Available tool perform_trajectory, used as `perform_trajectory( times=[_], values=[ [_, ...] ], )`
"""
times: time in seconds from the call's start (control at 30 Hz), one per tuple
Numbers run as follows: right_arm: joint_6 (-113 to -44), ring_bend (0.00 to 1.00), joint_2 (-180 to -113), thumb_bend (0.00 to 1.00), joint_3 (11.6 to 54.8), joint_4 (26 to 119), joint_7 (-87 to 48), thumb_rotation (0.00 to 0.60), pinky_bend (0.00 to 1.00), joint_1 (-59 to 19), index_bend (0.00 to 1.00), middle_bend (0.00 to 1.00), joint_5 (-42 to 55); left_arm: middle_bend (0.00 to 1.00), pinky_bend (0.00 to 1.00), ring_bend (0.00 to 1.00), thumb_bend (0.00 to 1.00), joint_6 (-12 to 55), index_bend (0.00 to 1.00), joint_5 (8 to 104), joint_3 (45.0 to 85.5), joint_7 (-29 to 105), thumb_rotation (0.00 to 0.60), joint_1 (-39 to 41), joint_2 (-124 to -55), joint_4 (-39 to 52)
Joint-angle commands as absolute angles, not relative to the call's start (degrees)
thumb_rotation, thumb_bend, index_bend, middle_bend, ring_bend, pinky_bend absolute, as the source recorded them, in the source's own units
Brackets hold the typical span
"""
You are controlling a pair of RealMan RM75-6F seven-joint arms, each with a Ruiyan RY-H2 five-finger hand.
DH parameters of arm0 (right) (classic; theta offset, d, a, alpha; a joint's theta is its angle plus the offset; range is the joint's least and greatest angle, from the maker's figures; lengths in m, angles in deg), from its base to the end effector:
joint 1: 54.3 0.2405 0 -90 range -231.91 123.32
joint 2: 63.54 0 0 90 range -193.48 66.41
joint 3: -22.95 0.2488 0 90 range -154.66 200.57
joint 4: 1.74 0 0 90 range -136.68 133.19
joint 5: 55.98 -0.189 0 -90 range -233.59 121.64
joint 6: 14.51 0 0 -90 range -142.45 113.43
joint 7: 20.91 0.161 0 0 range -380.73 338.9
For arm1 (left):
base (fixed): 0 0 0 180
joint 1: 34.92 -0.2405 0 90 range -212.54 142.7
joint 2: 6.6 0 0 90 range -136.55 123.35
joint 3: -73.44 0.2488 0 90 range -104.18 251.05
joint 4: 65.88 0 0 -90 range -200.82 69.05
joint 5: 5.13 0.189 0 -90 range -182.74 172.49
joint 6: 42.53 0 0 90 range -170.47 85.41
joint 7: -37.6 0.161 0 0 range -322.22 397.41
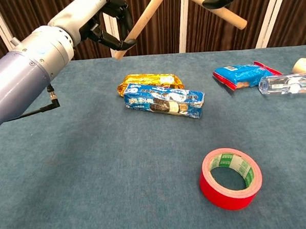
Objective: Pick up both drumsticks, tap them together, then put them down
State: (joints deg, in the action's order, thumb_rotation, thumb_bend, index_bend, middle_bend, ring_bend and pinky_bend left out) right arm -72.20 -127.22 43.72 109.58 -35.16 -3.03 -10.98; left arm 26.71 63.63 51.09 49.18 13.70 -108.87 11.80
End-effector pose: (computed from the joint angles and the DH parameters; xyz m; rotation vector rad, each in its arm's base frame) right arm -0.0490 -0.3700 0.1327 1.6879 -1.1017 1.2221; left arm -0.0442 0.3780 0.0105 -1.5363 -0.9375 -1.4693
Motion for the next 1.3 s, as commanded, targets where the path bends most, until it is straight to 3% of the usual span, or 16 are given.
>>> perform_trajectory(
  times=[0.03,0.8,1.1,1.3],
  values=[
    [-72.31,0.57,-127.30,0.41,43.61,109.61,-35.07,0.600,0.07,-3.05,0.85,0.68,-10.92,0.60,0.04,0.13,0.47,26.83,0.66,63.68,51.10,49.28,0.600,13.75,-108.96,11.90],
    [-72.42,0.57,-126.84,0.41,42.81,108.78,-34.70,0.600,0.07,-3.23,0.85,0.68,-10.81,0.60,0.04,0.13,0.47,26.34,0.66,63.85,52.10,48.56,0.600,13.45,-108.37,12.98],
    [-70.65,0.57,-126.45,0.41,39.53,103.06,-31.30,0.600,0.07,-6.45,0.85,0.68,-6.65,0.60,0.04,0.13,0.47,26.48,0.67,67.03,56.84,52.83,0.600,8.84,-96.63,20.21],
    [-70.76,0.58,-127.70,0.41,34.15,97.17,-27.87,0.600,0.07,-10.39,0.85,0.68,5.77,0.60,0.04,0.13,0.47,25.70,0.67,66.40,58.91,53.89,0.600,5.00,-86.40,25.90]
  ],
)
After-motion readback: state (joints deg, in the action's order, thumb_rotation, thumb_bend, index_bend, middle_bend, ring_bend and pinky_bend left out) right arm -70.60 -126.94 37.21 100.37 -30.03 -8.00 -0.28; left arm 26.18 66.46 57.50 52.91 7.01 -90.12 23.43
